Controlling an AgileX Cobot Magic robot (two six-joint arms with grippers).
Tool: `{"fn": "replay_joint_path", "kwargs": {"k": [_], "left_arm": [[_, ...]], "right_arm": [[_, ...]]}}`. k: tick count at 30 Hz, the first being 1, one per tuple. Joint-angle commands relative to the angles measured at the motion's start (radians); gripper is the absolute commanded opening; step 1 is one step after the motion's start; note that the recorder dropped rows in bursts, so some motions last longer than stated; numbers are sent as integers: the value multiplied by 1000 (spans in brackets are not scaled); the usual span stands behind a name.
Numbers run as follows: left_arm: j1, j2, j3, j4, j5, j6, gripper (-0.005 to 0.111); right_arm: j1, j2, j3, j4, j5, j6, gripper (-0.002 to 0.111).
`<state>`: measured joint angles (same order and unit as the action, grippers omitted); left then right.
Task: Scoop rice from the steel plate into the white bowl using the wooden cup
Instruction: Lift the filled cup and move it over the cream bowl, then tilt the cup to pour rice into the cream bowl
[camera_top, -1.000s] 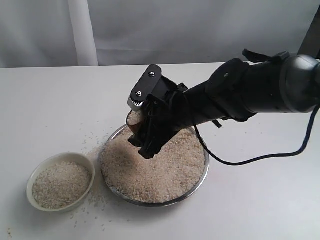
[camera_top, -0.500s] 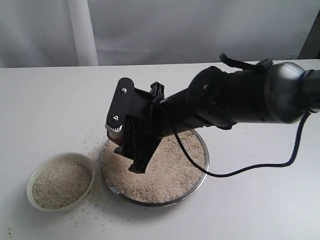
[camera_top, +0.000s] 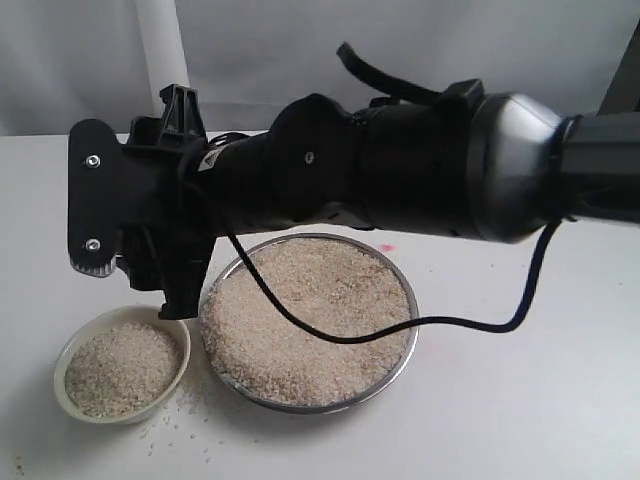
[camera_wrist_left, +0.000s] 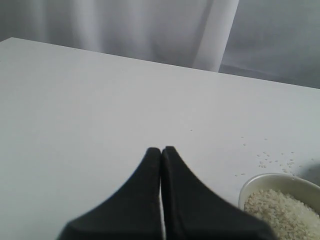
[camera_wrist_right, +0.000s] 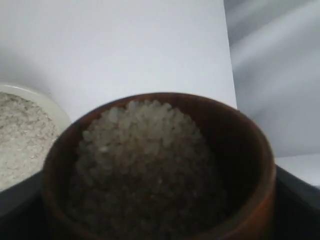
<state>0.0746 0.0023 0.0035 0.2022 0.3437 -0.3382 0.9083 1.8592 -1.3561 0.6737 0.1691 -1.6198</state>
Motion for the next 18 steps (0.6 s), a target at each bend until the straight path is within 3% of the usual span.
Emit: {"fn": "replay_joint_path", "kwargs": {"k": [1, 18], "left_arm": [[-5, -2, -4, -6, -6, -1, 0], [-5, -2, -4, -6, -6, -1, 0]], "right_arm": [[21, 35, -8, -47, -67, 8, 0], [91, 202, -8, -195, -299, -143, 0]]}}
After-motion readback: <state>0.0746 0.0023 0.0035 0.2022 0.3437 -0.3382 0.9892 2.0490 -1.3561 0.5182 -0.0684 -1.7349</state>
